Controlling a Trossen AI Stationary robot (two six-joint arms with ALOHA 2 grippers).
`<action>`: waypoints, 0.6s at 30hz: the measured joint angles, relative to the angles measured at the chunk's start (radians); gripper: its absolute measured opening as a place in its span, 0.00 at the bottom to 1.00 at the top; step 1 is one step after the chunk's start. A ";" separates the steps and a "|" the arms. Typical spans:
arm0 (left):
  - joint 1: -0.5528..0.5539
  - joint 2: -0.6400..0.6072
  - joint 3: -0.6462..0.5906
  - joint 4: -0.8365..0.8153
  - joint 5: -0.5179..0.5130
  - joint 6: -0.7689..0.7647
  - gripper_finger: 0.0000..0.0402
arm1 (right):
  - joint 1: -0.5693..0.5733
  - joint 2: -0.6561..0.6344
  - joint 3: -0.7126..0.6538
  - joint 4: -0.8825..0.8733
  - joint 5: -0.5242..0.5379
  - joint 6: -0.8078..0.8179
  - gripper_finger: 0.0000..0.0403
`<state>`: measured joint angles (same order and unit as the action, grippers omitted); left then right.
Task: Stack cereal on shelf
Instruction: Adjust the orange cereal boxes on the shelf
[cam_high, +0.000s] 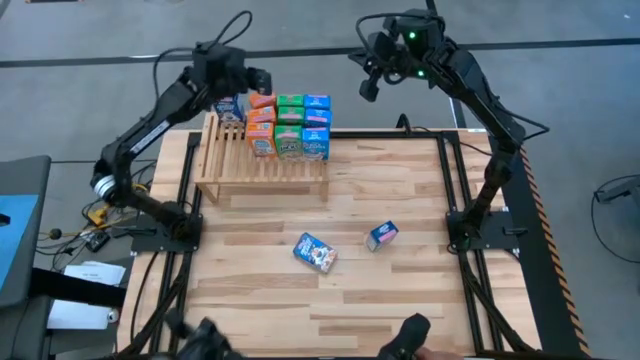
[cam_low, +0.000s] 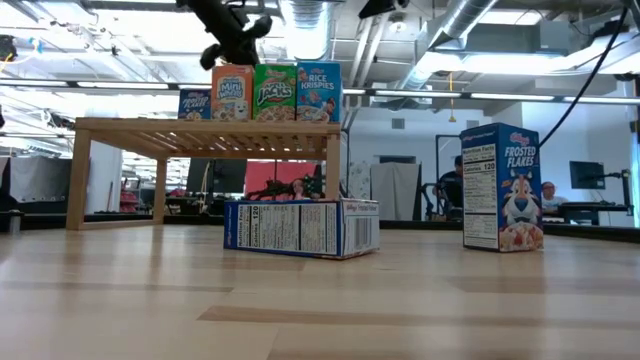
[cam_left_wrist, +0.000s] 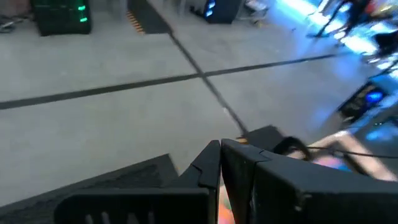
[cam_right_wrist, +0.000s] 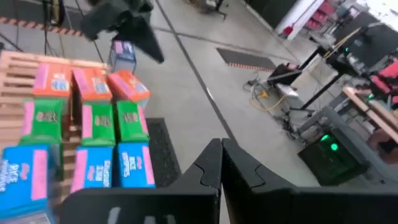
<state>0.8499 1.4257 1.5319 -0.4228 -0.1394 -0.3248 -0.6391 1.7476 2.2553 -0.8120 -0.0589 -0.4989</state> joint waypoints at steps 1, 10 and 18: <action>0.008 0.027 0.029 -0.017 0.000 0.014 0.00 | 0.000 0.003 0.000 -0.004 0.000 0.002 0.06; 0.022 0.318 0.492 -0.393 0.031 0.183 0.00 | -0.017 0.009 -0.002 -0.053 -0.001 0.004 0.06; 0.021 0.541 0.818 -0.719 0.035 0.276 0.00 | -0.018 0.009 -0.002 -0.055 0.000 0.013 0.06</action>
<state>0.8705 1.9665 2.3503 -1.1415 -0.1044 -0.0487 -0.6571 1.7569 2.2532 -0.8672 -0.0589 -0.4855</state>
